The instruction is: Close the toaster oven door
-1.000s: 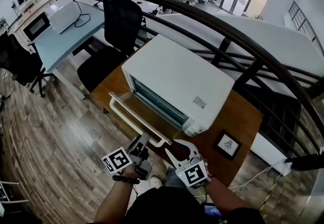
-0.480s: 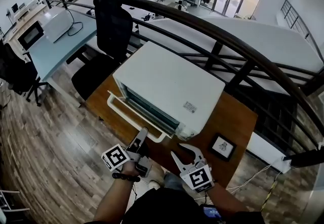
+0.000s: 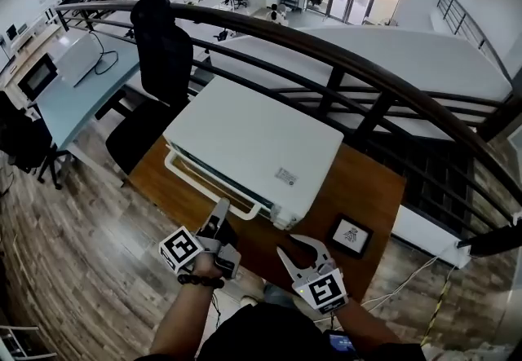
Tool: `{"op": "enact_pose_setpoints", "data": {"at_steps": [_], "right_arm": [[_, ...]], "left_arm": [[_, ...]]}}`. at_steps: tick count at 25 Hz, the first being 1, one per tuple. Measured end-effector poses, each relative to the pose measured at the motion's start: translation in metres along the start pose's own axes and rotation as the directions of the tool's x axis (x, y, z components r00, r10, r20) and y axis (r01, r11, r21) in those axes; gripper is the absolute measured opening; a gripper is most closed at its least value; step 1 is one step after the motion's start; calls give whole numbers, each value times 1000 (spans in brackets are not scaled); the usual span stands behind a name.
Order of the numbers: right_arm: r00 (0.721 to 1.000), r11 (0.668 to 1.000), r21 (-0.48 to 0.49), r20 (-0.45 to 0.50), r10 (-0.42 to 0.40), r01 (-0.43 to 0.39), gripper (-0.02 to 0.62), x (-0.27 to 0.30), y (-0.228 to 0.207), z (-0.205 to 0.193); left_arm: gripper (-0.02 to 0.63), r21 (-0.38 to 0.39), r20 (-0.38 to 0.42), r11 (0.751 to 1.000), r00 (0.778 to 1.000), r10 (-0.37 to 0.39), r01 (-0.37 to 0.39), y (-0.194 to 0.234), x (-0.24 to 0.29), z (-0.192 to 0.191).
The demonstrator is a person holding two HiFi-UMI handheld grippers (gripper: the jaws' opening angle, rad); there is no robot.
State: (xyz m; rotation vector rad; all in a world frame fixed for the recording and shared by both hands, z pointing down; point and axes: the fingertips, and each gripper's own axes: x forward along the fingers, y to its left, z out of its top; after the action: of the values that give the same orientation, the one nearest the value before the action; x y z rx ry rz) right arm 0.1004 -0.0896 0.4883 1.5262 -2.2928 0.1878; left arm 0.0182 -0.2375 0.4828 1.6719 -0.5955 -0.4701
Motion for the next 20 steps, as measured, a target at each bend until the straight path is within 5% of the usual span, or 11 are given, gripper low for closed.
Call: {"op": "enact_pose_setpoints", "data": {"at_steps": [12, 20], "right_arm": [[1000, 998, 58, 4, -16, 15, 104, -23, -21, -11], [999, 998, 56, 37, -9, 7, 104, -20, -22, 1]], "left_arm": [[126, -9, 39, 1000, 999, -29, 29, -10, 19, 3], [147, 131, 26, 991, 1000, 15, -19, -8, 14, 12]]}}
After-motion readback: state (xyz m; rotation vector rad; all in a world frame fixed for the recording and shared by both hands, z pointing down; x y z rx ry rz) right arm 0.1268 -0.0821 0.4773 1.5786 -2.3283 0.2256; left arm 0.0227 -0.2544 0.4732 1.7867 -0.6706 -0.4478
